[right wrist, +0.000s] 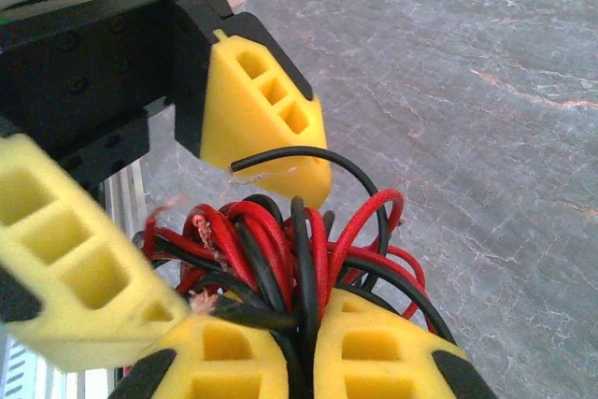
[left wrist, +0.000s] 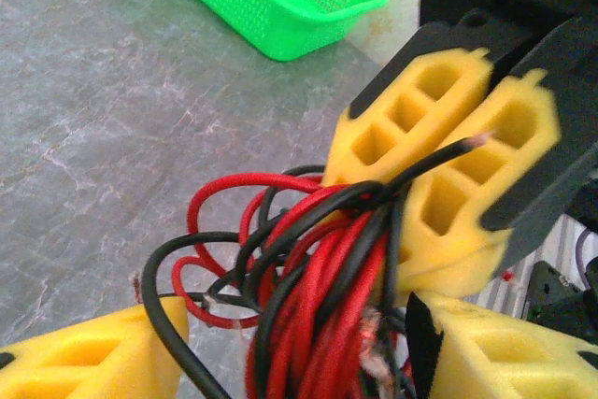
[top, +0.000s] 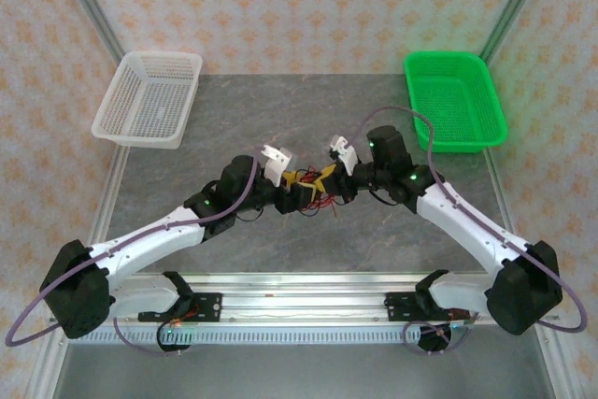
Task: Untangle the cables
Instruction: Rotate the cable.
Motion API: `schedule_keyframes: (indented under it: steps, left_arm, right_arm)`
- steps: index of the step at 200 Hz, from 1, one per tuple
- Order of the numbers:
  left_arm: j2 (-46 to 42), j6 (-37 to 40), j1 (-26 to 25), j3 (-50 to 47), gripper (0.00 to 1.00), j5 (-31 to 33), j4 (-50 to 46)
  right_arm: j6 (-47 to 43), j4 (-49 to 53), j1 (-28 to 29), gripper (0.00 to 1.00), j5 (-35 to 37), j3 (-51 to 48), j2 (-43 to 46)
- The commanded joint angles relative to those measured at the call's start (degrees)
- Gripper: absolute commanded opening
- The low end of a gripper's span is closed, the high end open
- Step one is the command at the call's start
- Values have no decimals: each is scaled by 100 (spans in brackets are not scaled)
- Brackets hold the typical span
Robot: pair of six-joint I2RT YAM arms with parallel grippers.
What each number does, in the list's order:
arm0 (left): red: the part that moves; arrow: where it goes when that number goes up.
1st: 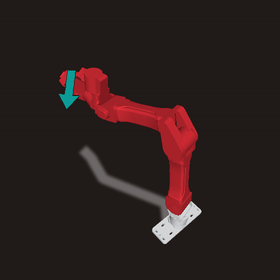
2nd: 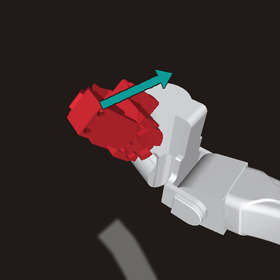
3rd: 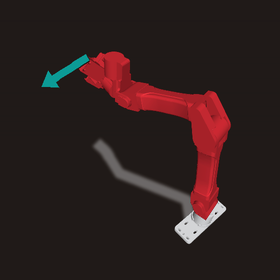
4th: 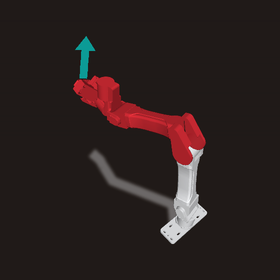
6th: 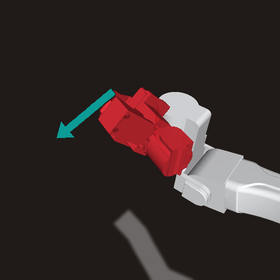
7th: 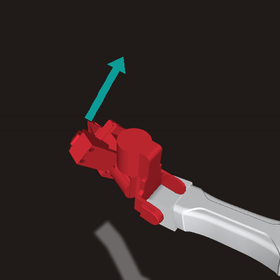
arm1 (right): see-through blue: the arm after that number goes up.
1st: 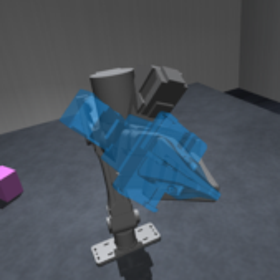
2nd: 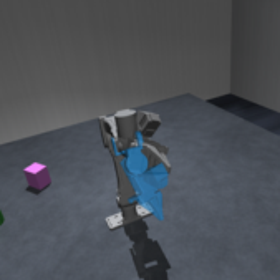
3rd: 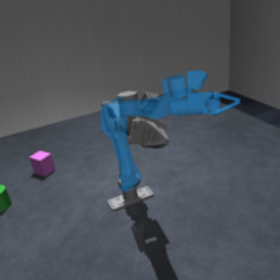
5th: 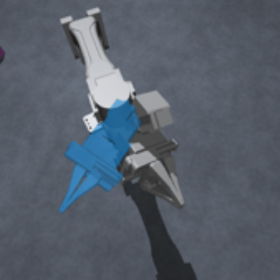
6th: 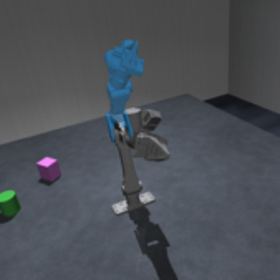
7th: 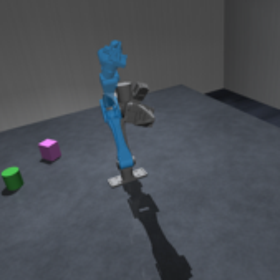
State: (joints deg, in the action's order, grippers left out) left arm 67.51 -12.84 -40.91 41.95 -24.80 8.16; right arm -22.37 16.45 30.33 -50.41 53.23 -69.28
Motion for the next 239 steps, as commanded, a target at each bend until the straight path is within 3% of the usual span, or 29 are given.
schedule_keyframes:
  steps: [1,66,94,119,133,153,174,239]
  left_arm:
    - [-1,345,-30,27,60,229,-161]
    - [70,361,3,40,52,71,-8]
    - [276,331,12,9,38,-103,90]
    - [408,228,12,-82,16,-225,293]
    - [420,40,22,-202,6,-211,484]
    - [276,-468,21,-600,0,50,1098]
    - [67,-1084,21,-1016,0,555,1669]
    - [-115,-2246,-137,-1157,0,1153,2344]
  right_arm:
    - [-401,397,-9,0,-182,277,37]
    - [-611,761,-9,0,-83,385,-13]
    - [-612,773,-9,0,-70,425,18]
    - [-401,571,-5,0,76,365,101]
    - [196,106,-9,11,533,208,135]
    - [1336,-461,-9,34,1420,-18,437]
    - [2380,-676,-9,45,2092,-266,602]
    - [4652,-1024,129,69,2456,-1141,1109]
